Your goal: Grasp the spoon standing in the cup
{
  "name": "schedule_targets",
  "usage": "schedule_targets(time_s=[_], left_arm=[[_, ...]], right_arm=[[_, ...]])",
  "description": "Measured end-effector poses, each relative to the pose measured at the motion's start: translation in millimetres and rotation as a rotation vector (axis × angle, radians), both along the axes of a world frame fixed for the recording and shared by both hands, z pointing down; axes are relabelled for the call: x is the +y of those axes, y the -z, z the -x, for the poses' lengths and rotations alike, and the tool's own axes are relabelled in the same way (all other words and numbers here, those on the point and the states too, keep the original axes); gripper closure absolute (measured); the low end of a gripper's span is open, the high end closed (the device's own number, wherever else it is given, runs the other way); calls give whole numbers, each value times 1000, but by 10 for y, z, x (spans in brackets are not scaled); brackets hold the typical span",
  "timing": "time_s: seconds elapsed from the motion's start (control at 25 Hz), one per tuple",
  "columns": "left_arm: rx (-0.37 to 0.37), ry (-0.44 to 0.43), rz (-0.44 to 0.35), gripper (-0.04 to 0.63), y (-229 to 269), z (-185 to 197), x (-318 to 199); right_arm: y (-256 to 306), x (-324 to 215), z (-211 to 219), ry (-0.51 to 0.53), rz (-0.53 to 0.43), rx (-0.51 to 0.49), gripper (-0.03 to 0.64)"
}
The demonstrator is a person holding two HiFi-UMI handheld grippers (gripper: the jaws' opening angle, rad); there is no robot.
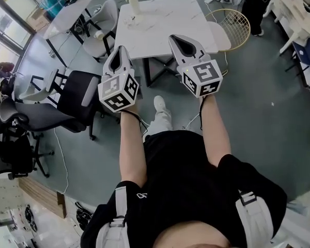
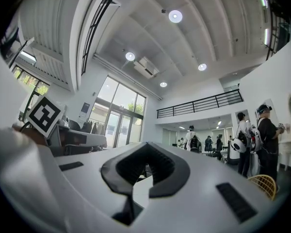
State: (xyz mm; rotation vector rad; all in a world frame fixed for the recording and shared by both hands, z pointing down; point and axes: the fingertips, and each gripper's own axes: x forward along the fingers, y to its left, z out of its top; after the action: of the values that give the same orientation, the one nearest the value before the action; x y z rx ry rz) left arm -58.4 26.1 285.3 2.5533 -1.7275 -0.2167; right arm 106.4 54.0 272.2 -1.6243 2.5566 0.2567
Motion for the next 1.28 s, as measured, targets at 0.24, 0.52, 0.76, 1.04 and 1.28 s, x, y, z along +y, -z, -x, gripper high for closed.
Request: schedule_targets(time_s=[0.24, 0.52, 0.76, 1.04, 1.28], left_arm=[[-26, 22, 62, 580, -220, 34, -750], [-95, 3, 189, 580, -688, -75, -1826], [-158, 1, 256, 580, -1078, -113, -2679], [-87, 71, 330, 580, -1321, 242, -3646], [-11, 112, 382, 580, -1493, 413, -4176]], right_arm=[[-259, -835, 116, 33, 67, -25, 611], [-688, -1863, 161, 39, 158, -77, 611], [-1201, -2808, 173, 30, 282, -128, 611], [-1314, -3842, 366, 62, 338, -79, 611], [-1385, -4407, 394, 50, 380, -39, 611]])
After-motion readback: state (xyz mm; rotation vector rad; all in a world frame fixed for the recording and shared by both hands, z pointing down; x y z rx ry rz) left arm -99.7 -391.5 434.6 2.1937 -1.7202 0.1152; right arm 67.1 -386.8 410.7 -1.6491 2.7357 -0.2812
